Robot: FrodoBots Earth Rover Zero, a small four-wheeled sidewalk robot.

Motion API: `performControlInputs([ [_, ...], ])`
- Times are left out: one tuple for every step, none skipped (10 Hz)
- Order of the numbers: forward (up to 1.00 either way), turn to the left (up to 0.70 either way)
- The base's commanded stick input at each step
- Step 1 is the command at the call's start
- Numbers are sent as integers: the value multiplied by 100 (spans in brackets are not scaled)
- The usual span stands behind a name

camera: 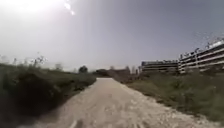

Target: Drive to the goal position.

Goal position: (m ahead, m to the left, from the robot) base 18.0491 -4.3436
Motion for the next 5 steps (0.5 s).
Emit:
performControlInputs([
  [100, 0],
  [100, 0],
  [100, 0],
  [100, 0],
  [100, 0],
])
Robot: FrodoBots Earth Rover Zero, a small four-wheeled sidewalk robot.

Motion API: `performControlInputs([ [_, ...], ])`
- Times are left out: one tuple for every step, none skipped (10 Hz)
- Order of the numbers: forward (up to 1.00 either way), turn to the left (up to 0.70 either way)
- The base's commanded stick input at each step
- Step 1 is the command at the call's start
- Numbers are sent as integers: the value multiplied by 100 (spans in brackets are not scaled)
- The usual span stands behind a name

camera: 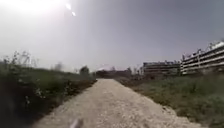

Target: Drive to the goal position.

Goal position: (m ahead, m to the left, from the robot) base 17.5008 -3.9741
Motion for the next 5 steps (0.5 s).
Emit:
performControlInputs([
  [100, 0],
  [100, 0],
  [100, 0],
  [100, 0],
  [100, 0],
])
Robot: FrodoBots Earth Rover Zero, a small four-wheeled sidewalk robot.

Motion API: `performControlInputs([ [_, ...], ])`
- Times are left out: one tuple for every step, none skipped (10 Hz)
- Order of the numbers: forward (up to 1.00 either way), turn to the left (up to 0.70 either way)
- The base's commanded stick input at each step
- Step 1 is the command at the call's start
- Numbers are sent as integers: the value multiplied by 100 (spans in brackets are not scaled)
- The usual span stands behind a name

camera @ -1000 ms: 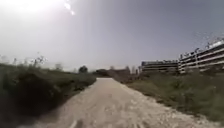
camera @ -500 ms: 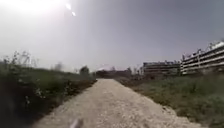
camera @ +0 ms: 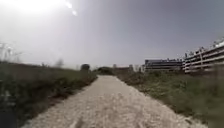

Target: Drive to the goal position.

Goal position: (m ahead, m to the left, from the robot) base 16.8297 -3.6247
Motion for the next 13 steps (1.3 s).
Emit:
performControlInputs([
  [100, 0],
  [100, 0],
  [100, 0],
  [100, 0],
  [100, 0],
  [100, 0],
  [100, 0],
  [100, 0],
  [100, 0],
  [100, 0],
  [100, 0],
  [100, 0],
  [100, 0],
])
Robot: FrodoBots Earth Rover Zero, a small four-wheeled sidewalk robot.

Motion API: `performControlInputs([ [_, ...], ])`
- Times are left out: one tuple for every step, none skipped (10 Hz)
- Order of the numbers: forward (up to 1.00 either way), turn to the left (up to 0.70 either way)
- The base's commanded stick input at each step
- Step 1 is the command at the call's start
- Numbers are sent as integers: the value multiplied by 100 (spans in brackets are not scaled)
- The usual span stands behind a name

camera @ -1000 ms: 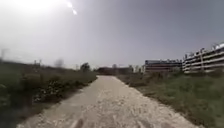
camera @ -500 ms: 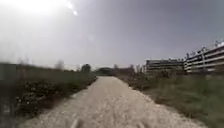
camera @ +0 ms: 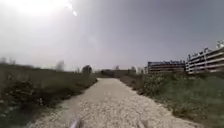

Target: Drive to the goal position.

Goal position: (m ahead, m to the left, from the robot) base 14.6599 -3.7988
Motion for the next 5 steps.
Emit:
performControlInputs([
  [100, 0],
  [100, -2],
  [100, -6],
  [100, -30],
  [100, -40],
])
